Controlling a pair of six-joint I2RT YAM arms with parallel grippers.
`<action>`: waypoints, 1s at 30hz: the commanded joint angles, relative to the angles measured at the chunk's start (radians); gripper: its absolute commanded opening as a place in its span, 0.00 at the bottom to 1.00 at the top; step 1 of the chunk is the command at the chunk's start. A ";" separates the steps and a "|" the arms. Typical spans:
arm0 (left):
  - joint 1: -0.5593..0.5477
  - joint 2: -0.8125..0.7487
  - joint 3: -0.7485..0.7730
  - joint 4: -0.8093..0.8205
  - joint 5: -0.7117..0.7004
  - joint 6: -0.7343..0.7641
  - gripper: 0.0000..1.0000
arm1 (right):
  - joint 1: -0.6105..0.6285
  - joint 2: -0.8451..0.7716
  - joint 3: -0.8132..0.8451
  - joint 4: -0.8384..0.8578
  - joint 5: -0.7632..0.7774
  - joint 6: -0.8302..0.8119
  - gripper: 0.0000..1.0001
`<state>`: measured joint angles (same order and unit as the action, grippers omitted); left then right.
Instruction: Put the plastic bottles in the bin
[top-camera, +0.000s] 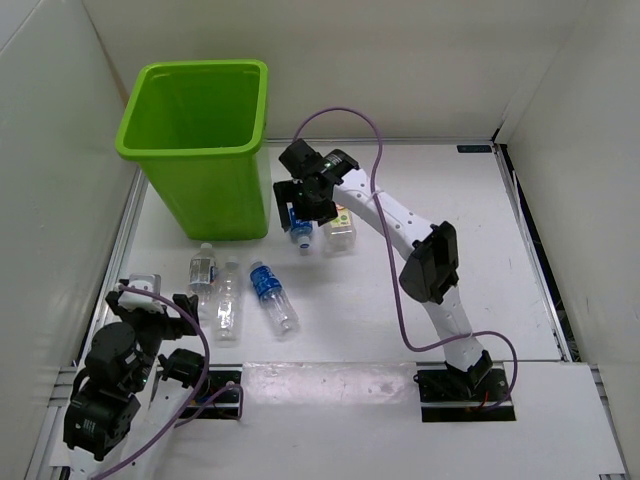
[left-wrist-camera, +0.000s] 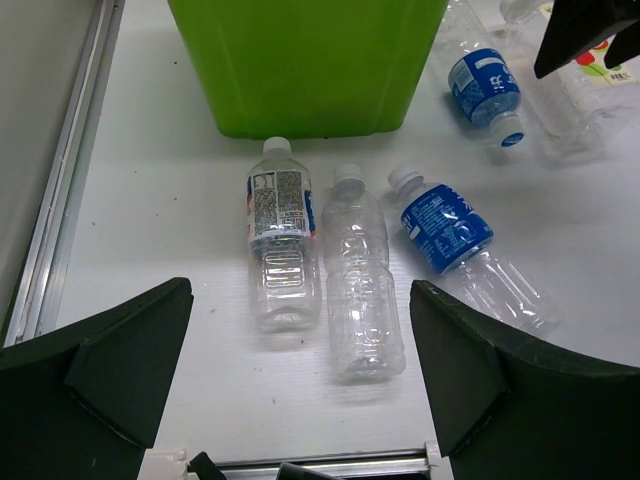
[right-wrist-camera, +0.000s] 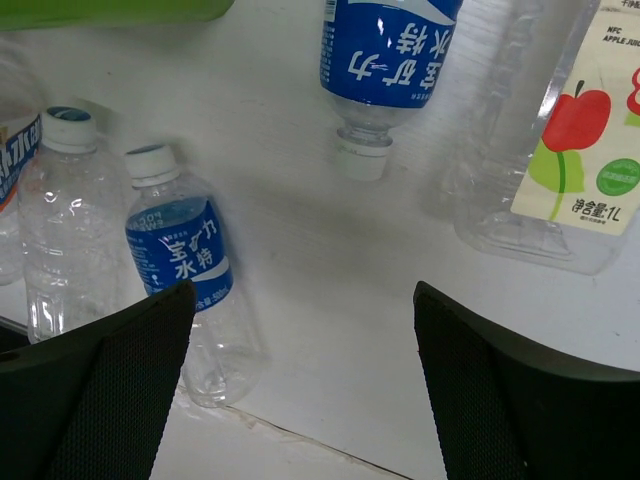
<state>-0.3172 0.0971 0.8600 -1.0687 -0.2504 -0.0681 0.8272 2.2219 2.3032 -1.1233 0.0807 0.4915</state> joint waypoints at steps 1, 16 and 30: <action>-0.014 0.019 -0.001 0.019 0.005 -0.004 1.00 | -0.008 -0.002 0.062 0.022 0.001 0.022 0.90; -0.014 0.050 -0.044 0.070 0.042 -0.068 1.00 | 0.144 -0.113 -0.305 0.177 -0.190 -0.183 0.90; -0.029 0.121 -0.105 0.096 -0.076 -0.236 1.00 | 0.243 -0.061 -0.304 0.215 -0.185 -0.226 0.90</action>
<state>-0.3378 0.2035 0.7479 -0.9897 -0.2852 -0.2584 1.0744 2.1632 1.9675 -0.9356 -0.0898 0.2790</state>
